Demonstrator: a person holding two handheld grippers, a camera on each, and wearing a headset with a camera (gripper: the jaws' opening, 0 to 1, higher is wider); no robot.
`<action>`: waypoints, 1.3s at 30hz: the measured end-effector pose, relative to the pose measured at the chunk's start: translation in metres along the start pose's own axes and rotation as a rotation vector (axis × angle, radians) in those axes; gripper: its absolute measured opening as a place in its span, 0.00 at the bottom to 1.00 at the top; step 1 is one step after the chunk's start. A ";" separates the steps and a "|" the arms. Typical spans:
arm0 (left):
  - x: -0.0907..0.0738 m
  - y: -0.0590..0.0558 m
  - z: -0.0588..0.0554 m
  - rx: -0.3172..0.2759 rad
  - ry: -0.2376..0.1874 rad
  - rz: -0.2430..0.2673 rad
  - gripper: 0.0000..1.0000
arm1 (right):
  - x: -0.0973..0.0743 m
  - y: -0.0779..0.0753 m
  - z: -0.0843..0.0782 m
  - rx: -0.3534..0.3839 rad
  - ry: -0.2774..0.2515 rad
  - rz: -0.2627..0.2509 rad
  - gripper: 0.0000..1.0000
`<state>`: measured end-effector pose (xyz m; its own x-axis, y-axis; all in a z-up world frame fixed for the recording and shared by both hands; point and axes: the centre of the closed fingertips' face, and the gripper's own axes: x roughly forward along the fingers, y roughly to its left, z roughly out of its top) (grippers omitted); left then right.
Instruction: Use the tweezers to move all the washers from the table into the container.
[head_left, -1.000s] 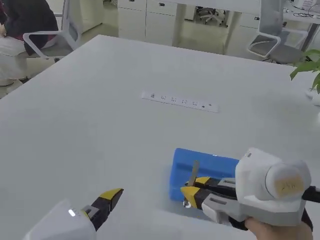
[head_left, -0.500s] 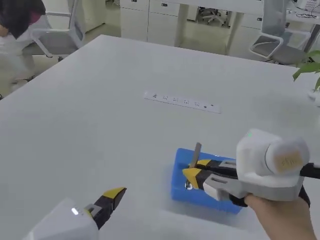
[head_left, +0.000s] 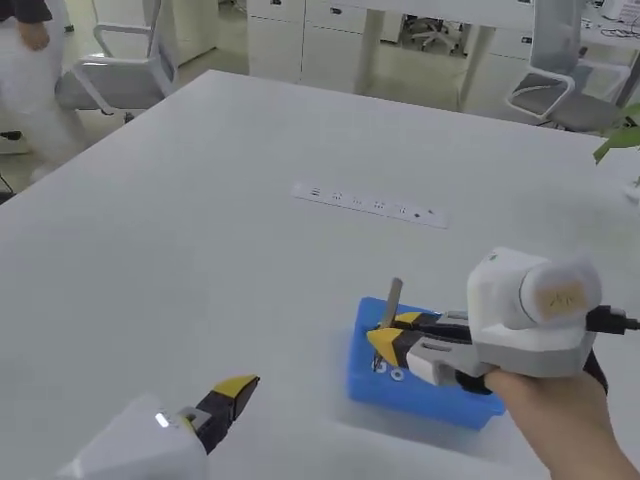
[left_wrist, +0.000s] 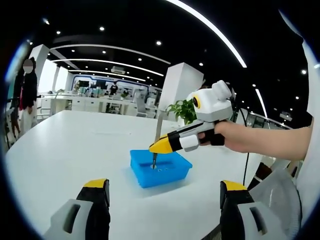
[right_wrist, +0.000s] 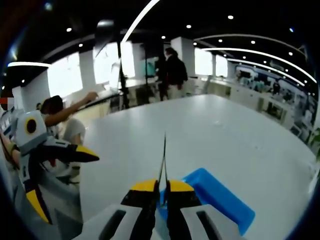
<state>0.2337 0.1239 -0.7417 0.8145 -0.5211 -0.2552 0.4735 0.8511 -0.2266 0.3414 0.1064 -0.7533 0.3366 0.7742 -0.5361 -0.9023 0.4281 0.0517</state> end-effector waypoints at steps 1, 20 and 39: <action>0.000 0.000 0.000 -0.001 0.000 0.001 0.93 | 0.001 -0.001 -0.001 0.001 0.004 0.002 0.04; 0.000 -0.002 0.000 0.007 -0.001 -0.004 0.93 | 0.007 -0.017 -0.009 0.061 0.019 0.017 0.04; 0.001 -0.002 -0.003 0.014 0.020 -0.011 0.92 | 0.021 -0.030 -0.016 0.115 0.038 0.014 0.04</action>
<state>0.2322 0.1214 -0.7439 0.8024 -0.5312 -0.2719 0.4870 0.8463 -0.2160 0.3715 0.1024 -0.7800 0.3117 0.7631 -0.5662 -0.8691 0.4698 0.1547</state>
